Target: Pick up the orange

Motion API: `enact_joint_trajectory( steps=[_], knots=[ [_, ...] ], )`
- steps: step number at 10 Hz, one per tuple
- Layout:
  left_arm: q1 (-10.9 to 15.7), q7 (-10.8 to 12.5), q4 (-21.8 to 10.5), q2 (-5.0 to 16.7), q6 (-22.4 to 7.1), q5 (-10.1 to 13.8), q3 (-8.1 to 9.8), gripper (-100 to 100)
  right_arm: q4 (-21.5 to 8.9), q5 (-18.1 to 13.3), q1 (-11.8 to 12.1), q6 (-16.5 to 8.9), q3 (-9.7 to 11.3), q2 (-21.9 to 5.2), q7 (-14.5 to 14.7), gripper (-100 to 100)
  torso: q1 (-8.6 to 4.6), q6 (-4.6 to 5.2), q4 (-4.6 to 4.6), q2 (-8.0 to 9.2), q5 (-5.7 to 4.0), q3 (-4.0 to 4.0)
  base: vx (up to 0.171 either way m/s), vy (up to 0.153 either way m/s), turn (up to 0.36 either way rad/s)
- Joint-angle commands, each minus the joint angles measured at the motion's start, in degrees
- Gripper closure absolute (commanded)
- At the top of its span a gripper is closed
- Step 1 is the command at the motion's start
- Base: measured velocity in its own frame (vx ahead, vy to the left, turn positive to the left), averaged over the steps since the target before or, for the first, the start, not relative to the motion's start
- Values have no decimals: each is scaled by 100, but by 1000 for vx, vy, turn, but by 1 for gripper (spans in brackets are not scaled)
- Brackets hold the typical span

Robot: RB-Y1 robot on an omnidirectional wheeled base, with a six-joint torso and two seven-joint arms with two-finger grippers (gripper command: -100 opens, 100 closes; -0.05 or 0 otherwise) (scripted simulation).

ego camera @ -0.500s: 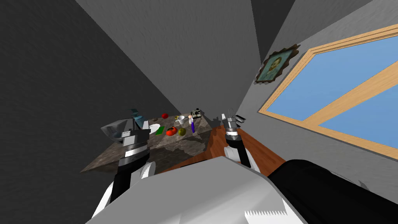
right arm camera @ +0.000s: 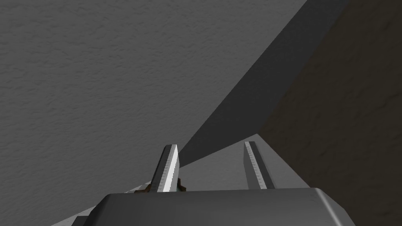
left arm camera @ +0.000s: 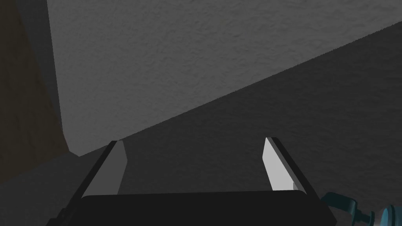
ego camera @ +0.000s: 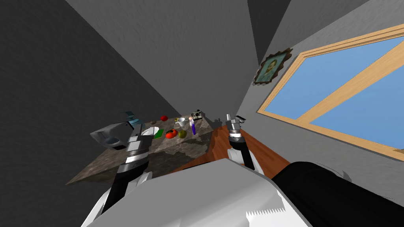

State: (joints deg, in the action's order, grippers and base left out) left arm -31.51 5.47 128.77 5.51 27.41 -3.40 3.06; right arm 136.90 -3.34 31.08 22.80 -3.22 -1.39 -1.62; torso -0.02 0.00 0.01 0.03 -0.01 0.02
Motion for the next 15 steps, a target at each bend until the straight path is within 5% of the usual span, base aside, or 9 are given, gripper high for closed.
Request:
enact_joint_trajectory(
  steps=[1, 4, 11, 15],
  knots=[
    [-181, 29, -42, 231, -80, 11, 8, -100, 0, 0, 0, 0, 0, 0, 0, 0, 0, 0, 0, 0, 0, 0, -5, -10, -107],
    [-716, 121, -267, 715, -211, 41, 25, -100, 0, 0, -1, 0, 0, 0, 0, 0, -2, 2, 0, 3, 0, 1, -10, -19, -202],
    [-1493, 239, -519, 1168, -368, 77, 37, -100, 0, 0, 0, 0, 0, 0, 0, 0, -1, 1, 0, 2, 0, 1, -6, -14, -111],
    [-2242, 365, -784, 1625, -526, 125, 62, -100, 0, 0, 0, 0, 0, 0, 0, 0, -2, -2, 1, 1, -1, 1, -4, -20, -185]
  ],
)
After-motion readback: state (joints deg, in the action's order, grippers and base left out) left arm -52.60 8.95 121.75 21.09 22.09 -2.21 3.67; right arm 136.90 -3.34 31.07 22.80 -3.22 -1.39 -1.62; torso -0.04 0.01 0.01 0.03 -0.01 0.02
